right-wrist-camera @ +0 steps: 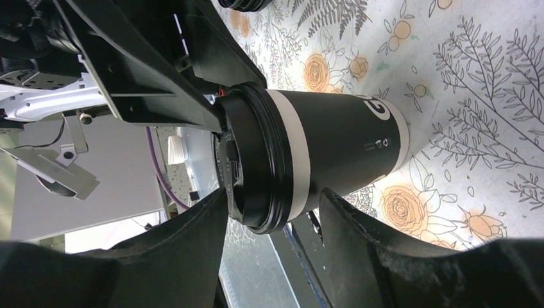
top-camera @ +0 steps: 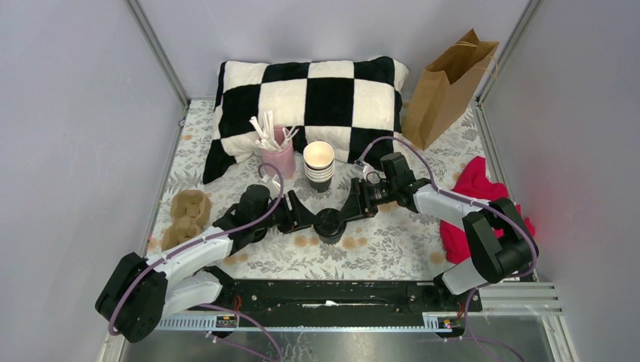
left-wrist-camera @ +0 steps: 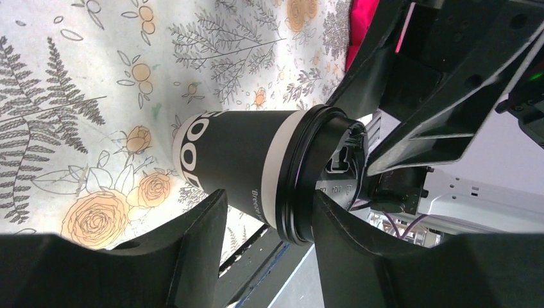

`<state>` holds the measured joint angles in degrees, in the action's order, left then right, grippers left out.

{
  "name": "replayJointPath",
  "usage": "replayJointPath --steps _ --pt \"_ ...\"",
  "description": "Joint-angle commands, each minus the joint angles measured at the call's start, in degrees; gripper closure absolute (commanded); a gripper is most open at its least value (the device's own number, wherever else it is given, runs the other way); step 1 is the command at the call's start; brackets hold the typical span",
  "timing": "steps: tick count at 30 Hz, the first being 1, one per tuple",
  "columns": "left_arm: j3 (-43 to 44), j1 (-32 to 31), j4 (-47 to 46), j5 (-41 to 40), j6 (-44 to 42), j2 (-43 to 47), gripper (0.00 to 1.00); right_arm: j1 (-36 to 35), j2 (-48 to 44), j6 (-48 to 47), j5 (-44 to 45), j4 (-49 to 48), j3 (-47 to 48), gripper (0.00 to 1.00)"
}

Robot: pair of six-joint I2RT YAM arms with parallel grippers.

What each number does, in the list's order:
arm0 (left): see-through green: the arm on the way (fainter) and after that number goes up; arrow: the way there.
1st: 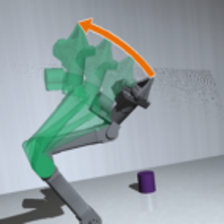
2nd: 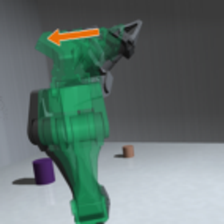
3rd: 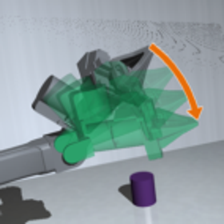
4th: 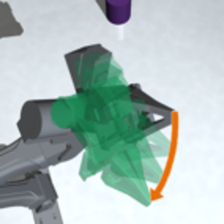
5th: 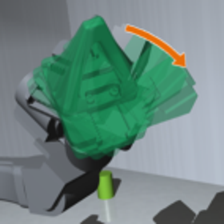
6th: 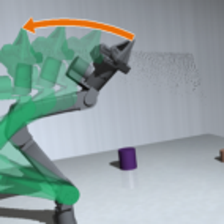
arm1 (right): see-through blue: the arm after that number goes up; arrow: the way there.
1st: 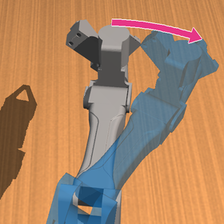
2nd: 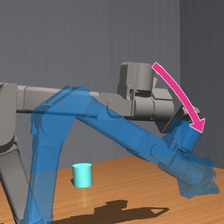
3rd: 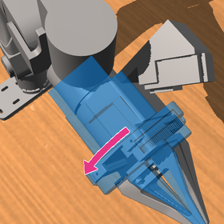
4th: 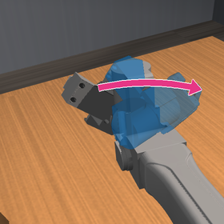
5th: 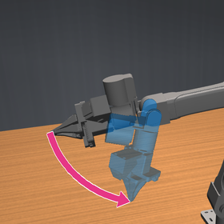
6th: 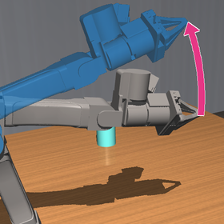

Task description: Pack the takeout coffee

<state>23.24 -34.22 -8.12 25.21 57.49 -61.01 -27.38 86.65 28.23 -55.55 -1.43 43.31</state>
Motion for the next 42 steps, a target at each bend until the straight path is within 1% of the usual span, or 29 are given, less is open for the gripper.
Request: replayJointPath --steps 1,6,11,15,18,20,22,24,27,29,32,34,37,38,41,42 --pt "-1.6 0.1 -2.0 -2.0 -0.9 -0.3 0.47 0.1 0.6 1.5 -1.3 -3.7 0.9 0.38" --pt "-2.3 0.1 -1.2 -2.9 -0.9 -1.0 0.51 0.1 3.1 4.1 0.9 -6.9 -0.6 0.38" --pt "-2.9 0.1 -0.1 -4.0 -1.4 -0.7 0.51 0.2 5.4 8.0 4.8 -13.3 -5.7 0.39" --pt "-3.1 0.1 -0.3 -3.4 -1.6 -0.8 0.51 1.1 7.0 9.4 5.1 -16.2 -9.2 0.39" --pt "-2.9 0.1 -0.4 -2.8 -1.6 -0.8 0.52 1.2 4.7 8.4 5.1 -13.0 -7.9 0.39" --pt "-2.6 0.1 -0.5 -2.6 -1.4 -0.5 0.51 1.2 2.4 9.0 2.2 -12.5 -6.4 0.37" --pt "-2.2 0.1 -0.4 -2.4 -1.4 -0.2 0.51 1.2 0.2 11.2 -1.0 -13.9 -5.3 0.31" --pt "-1.9 0.1 -0.4 -2.4 -1.3 0.1 0.51 1.2 -1.2 12.2 -2.4 -14.4 -5.2 0.23" --pt "-1.9 0.1 -0.4 -2.6 -1.2 0.0 0.51 1.2 -2.4 12.5 -3.4 -15.1 -6.7 0.22" --pt "-2.0 0.1 -0.4 -2.6 -1.0 0.0 0.51 1.2 -2.5 13.5 -3.8 -17.8 -8.9 0.22" --pt "-2.0 0.1 -0.4 -2.4 -1.0 0.0 0.51 1.2 -0.7 13.5 -3.3 -19.3 -10.7 0.25" --pt "-1.7 0.1 -0.4 -2.0 -1.0 -0.1 0.51 1.2 -1.1 13.4 -2.9 -19.5 -11.4 0.26" --pt "-1.2 0.0 -0.1 -1.8 -1.1 -0.2 0.51 1.5 -4.5 13.6 -2.6 -18.6 -11.9 0.25" --pt "-1.1 0.0 -0.1 -1.7 -1.1 -0.2 0.51 2.1 -5.7 14.8 -2.9 -19.6 -12.5 0.24" --pt "-1.1 0.0 -0.1 -1.8 -1.1 -0.4 0.51 6.0 -8.2 21.4 -5.1 -27.4 -16.5 0.18" --pt "-1.1 0.0 -0.1 -1.8 -1.0 -0.4 0.51 6.4 -8.6 21.1 -5.4 -26.9 -16.8 0.18"
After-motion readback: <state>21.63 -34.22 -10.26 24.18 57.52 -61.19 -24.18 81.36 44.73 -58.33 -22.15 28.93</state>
